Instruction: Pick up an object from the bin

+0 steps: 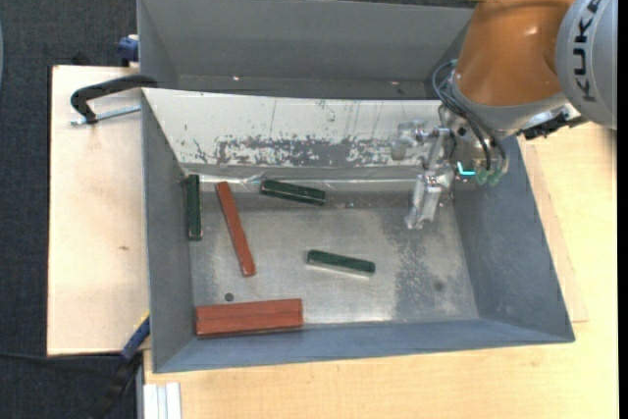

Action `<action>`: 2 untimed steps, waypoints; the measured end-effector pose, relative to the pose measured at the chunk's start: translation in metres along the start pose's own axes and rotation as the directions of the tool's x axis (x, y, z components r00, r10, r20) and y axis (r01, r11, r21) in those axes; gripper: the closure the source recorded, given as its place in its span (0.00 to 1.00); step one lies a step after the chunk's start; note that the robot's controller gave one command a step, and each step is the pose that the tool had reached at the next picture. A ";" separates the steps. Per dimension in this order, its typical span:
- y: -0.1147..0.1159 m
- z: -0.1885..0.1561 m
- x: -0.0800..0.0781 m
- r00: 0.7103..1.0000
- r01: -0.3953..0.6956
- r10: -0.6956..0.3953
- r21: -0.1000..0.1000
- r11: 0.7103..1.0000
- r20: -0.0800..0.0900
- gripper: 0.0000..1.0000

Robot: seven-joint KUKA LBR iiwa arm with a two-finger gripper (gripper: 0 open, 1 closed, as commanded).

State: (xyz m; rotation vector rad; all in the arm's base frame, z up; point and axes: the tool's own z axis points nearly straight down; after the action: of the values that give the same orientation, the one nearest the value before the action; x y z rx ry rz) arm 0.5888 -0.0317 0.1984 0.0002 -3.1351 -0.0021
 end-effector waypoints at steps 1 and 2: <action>0.000 -0.004 -0.002 1.000 0.001 -0.001 0.001 1.000 0.008 0.00; 0.038 0.053 0.042 1.000 -0.012 0.012 0.000 1.000 0.013 0.00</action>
Offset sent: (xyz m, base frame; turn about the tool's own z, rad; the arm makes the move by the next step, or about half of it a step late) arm -0.0596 0.0523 -0.0751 0.0119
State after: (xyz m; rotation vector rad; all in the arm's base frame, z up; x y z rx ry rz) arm 0.5462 0.0063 0.1453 -0.0183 -3.1480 -0.0012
